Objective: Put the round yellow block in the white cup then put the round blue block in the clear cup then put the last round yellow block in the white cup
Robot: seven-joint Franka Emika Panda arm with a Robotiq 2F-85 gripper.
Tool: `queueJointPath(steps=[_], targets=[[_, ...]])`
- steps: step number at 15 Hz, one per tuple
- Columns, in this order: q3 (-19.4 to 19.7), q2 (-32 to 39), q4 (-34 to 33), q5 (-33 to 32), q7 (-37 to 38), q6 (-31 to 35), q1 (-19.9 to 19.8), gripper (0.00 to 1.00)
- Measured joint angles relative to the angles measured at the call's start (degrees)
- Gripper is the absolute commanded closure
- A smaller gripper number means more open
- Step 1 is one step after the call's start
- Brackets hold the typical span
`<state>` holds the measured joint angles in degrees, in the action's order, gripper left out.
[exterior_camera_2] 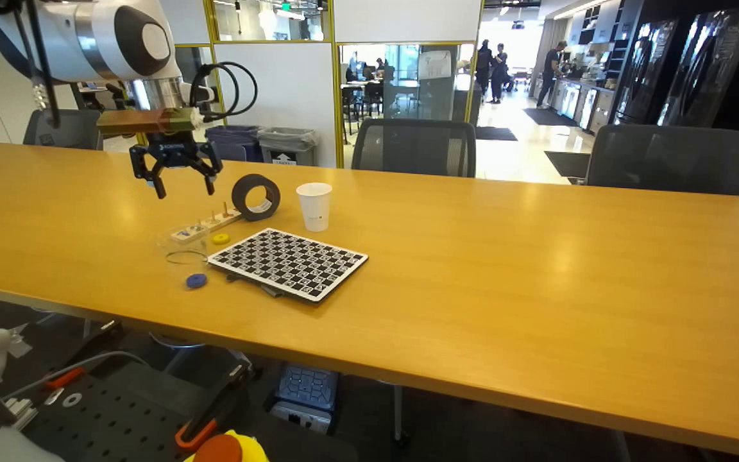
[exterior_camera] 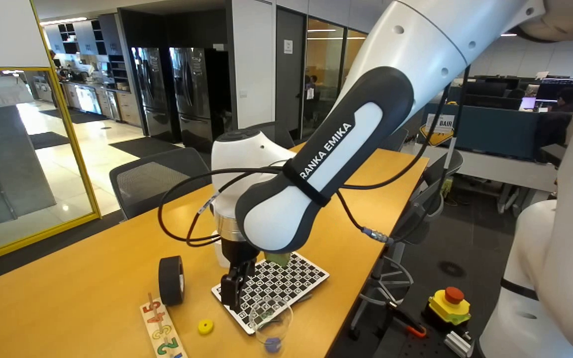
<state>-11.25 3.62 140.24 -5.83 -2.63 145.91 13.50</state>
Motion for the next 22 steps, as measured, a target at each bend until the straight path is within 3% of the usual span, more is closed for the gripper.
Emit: queueJointPath(steps=[12,22], targets=[[-0.51,22.40,-16.82,-12.37,-9.92,0.79,1.08,0.00],[-0.41,34.56,-27.14,-12.99,-16.26,4.08,-0.49,0.00]])
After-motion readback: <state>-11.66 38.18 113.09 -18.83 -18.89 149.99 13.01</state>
